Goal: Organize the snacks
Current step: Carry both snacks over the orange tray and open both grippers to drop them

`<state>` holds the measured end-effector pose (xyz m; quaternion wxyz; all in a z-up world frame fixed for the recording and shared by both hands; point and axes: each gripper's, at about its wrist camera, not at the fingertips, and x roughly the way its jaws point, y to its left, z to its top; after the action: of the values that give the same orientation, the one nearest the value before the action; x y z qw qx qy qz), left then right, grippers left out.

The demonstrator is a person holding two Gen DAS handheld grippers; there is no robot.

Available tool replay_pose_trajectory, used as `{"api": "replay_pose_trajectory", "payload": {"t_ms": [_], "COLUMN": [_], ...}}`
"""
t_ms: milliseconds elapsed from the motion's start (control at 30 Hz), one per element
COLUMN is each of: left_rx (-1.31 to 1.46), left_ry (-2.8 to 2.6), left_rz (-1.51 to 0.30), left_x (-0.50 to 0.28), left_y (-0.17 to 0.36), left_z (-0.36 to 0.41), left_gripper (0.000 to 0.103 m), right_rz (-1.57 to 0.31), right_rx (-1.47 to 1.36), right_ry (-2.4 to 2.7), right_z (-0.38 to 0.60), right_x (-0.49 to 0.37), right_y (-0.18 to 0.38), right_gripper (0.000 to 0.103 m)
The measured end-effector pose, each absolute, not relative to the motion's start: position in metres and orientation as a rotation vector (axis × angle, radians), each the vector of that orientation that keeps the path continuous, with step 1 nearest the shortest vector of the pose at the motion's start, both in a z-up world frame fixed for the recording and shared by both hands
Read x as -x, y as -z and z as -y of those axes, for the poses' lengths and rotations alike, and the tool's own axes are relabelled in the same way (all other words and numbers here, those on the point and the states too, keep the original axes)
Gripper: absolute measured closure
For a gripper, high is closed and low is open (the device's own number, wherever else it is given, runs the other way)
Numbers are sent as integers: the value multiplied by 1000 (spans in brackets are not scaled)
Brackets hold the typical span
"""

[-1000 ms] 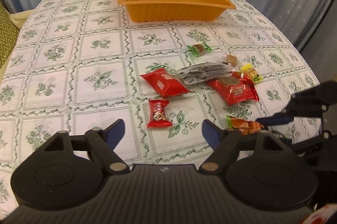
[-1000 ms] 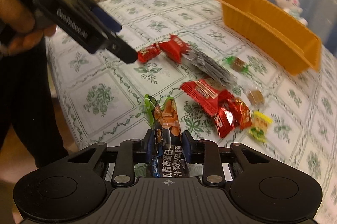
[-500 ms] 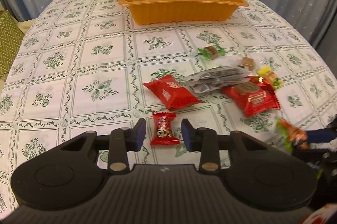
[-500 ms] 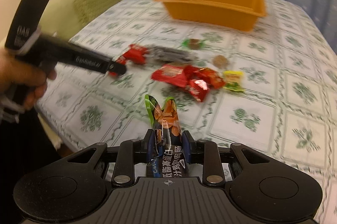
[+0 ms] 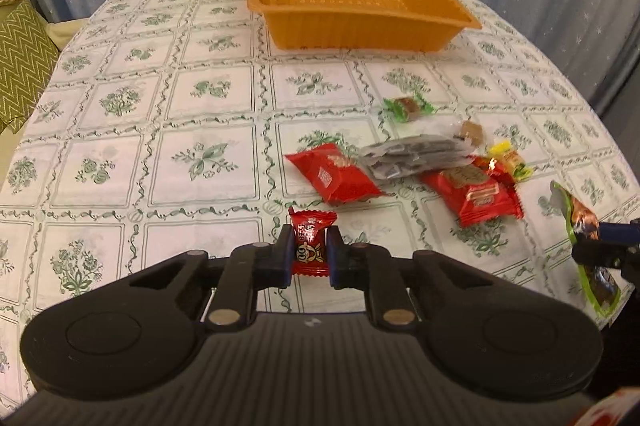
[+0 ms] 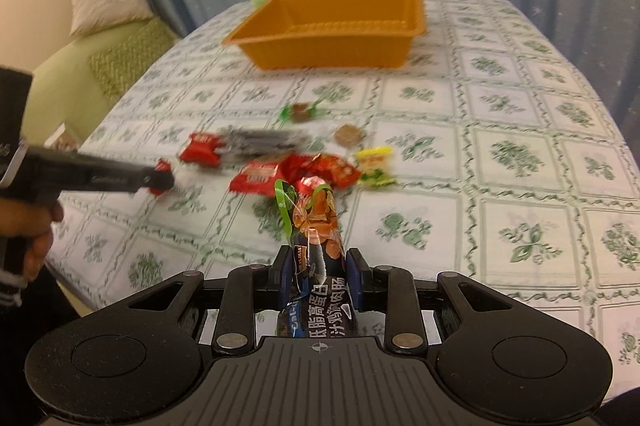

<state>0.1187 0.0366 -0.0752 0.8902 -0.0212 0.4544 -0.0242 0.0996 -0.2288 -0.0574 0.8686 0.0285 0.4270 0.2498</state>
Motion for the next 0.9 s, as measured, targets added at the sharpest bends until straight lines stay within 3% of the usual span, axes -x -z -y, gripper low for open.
{"api": "replay_pose_trajectory", "payload": {"t_ms": [533,900], "left_rx": [2,29], "left_ry": [138,150], "left_rz": [-831,-804], "left_x": [-179,-250], "left_y": [7,-16], "left_z": [-13,-17], "left_gripper": [89,89], "right_rz": [-709,-692], "right_rx": [-96,-141], "right_ry": [-445,-446], "right_z": [221,204], "right_x": [-177,-262], "right_y": [-7,-26], "right_gripper": [74,74]}}
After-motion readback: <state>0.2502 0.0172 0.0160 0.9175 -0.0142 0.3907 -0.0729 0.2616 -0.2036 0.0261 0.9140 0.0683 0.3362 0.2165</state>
